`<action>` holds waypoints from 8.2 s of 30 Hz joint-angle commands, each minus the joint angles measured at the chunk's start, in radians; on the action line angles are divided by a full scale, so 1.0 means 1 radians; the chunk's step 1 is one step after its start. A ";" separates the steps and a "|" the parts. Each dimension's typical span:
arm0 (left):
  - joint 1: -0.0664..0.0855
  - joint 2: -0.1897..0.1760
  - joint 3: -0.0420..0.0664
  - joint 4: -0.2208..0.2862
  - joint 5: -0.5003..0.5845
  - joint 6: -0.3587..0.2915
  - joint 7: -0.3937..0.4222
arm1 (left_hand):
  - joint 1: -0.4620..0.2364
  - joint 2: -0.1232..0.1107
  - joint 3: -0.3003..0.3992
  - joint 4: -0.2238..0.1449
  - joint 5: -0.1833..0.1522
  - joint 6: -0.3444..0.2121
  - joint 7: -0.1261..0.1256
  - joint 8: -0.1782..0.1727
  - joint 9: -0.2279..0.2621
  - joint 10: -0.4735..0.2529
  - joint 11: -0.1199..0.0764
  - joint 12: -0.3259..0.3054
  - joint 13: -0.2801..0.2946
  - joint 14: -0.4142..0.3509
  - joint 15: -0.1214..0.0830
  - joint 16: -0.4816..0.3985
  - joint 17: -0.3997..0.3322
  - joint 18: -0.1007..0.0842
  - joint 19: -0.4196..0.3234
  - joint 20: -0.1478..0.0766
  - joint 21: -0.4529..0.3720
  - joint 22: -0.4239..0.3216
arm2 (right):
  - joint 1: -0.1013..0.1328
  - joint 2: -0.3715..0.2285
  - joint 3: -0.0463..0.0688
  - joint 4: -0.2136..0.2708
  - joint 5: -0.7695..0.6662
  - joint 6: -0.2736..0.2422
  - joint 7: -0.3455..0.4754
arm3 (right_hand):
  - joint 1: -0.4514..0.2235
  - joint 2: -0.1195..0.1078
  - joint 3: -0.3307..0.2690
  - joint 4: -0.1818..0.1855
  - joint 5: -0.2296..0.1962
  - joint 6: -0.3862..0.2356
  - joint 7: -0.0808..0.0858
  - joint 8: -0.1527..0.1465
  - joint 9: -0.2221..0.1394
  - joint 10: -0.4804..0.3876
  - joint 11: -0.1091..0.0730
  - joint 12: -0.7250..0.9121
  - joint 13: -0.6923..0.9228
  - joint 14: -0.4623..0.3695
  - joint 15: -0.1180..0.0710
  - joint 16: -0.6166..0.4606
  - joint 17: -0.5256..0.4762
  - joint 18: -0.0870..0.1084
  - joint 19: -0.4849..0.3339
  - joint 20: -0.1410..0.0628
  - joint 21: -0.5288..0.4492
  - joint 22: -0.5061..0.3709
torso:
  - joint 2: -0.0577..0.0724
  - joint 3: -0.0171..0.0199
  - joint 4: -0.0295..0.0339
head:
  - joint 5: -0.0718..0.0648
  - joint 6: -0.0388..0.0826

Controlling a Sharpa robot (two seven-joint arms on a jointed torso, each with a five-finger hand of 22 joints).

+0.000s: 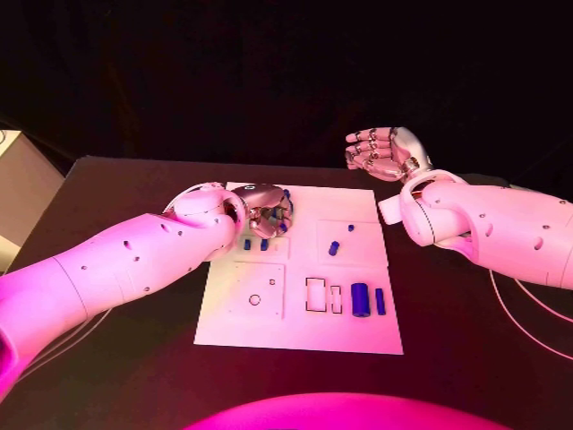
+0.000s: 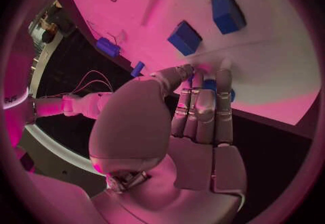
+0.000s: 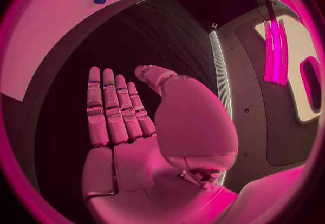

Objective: Assemble the parts on the task board

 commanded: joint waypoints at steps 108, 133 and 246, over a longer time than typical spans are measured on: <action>-0.031 -0.151 0.101 0.147 0.015 0.035 -0.069 | -0.016 -0.005 -0.042 -0.006 0.002 0.026 -0.001 -0.025 0.021 0.042 -0.007 -0.055 -0.004 -0.012 0.002 0.002 -0.036 -0.007 -0.013 -0.003 -0.002 -0.001 | -0.008 -0.012 0.000 0.000 -0.008 0.016 0.007 | -0.010 -0.004 0.004 -0.003 0.000 0.010 0.046 -0.006 -0.003 0.009 0.001 -0.007 -0.001 0.007 0.003 -0.003 -0.004 0.004 0.006 0.003 0.003 -0.005 | -0.001 0.0003 0.0023 | 0.010 -0.013; -0.042 -0.134 0.101 0.122 -0.008 0.056 -0.090 | -0.017 -0.005 -0.045 -0.005 0.002 0.025 0.000 -0.027 0.022 0.042 -0.006 -0.057 -0.004 -0.013 0.003 0.002 -0.036 -0.007 -0.013 -0.002 -0.003 -0.002 | -0.009 -0.010 0.000 0.001 -0.008 0.017 0.007 | -0.010 -0.004 0.004 -0.003 0.000 0.010 0.046 -0.006 -0.003 0.009 0.001 -0.007 -0.001 0.007 0.003 -0.003 -0.004 0.004 0.006 0.003 0.003 -0.005 | 0.001 0.0017 0.0002 | 0.014 -0.015; -0.057 -0.120 0.080 0.073 0.001 0.070 -0.074 | -0.016 -0.011 -0.062 -0.011 0.003 -0.018 -0.001 -0.057 0.049 -0.095 -0.011 0.161 0.131 -0.026 0.001 0.034 -0.031 -0.008 -0.023 -0.003 -0.001 -0.002 | -0.011 -0.009 0.000 0.000 -0.008 0.019 0.005 | -0.016 -0.005 0.006 -0.007 -0.001 0.013 0.047 -0.009 -0.006 0.009 0.002 -0.011 -0.001 0.008 0.003 -0.005 -0.009 0.004 0.006 0.004 0.003 -0.012 | 0.001 0.0017 0.0000 | 0.010 -0.031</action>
